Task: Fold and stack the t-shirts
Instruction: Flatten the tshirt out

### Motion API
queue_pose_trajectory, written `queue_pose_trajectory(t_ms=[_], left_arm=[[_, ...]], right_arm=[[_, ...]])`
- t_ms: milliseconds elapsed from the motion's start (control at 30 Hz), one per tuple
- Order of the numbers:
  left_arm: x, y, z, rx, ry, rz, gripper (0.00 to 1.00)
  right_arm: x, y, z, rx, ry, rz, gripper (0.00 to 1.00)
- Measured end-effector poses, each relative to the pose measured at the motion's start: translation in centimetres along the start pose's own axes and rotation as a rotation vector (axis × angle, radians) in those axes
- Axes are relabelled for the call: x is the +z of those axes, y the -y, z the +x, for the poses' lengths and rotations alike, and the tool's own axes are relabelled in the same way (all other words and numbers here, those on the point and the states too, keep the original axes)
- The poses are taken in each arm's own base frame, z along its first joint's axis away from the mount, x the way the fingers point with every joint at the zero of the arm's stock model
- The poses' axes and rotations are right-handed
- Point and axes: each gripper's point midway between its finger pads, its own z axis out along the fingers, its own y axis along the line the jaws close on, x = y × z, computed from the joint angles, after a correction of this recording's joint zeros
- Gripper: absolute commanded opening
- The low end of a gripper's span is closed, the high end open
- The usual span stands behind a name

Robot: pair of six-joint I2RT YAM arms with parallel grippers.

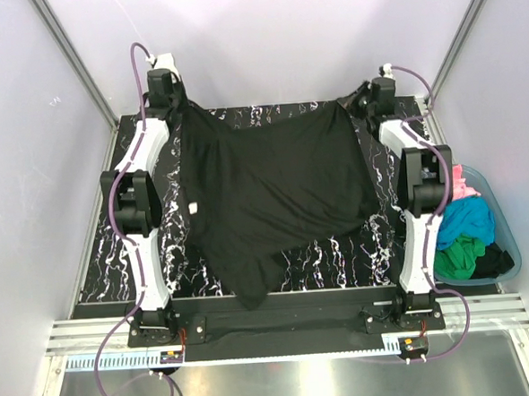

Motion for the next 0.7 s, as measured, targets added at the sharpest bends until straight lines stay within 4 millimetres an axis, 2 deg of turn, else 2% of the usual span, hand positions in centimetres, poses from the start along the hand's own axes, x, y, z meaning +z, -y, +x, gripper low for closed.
queue_pose_trajectory(t_ms=[133,233,333,400,433,467,533,700], left_arm=[[1.5,-0.5,-1.4,-0.015,0.050,-0.001,0.00],[2.3,-1.1,-1.5,-0.033,0.064,-0.003,0.00],[2.8,-1.4,-0.8,-0.049,0.049,0.008,0.00],[3.0,-1.3,-0.4,-0.057,0.039,0.017,0.00],[3.0,-1.2,-0.3,-0.061,0.036,0.023,0.00],[3.1,-1.0,-0.2,-0.062,0.032,0.031,0.00],[3.1,-0.7,0.0,-0.061,0.028,0.043,0.00],[3.1,0.0,0.4,-0.067,0.016,0.065,0.00]], right_arm=[[3.4,-0.7,-1.8,-0.007,0.041,-0.037,0.00],[5.3,-0.3,-1.9,-0.006,0.043,-0.041,0.00],[6.8,0.3,-1.6,-0.004,0.033,-0.037,0.01],[7.5,0.9,-1.0,0.001,0.014,-0.027,0.16],[7.7,1.1,-0.6,0.004,0.000,-0.024,0.32],[7.9,1.3,-0.4,0.009,-0.011,-0.019,0.37],[8.1,1.9,0.1,0.002,-0.043,0.006,0.43],[6.7,3.9,0.6,-0.011,-0.112,0.151,0.43]])
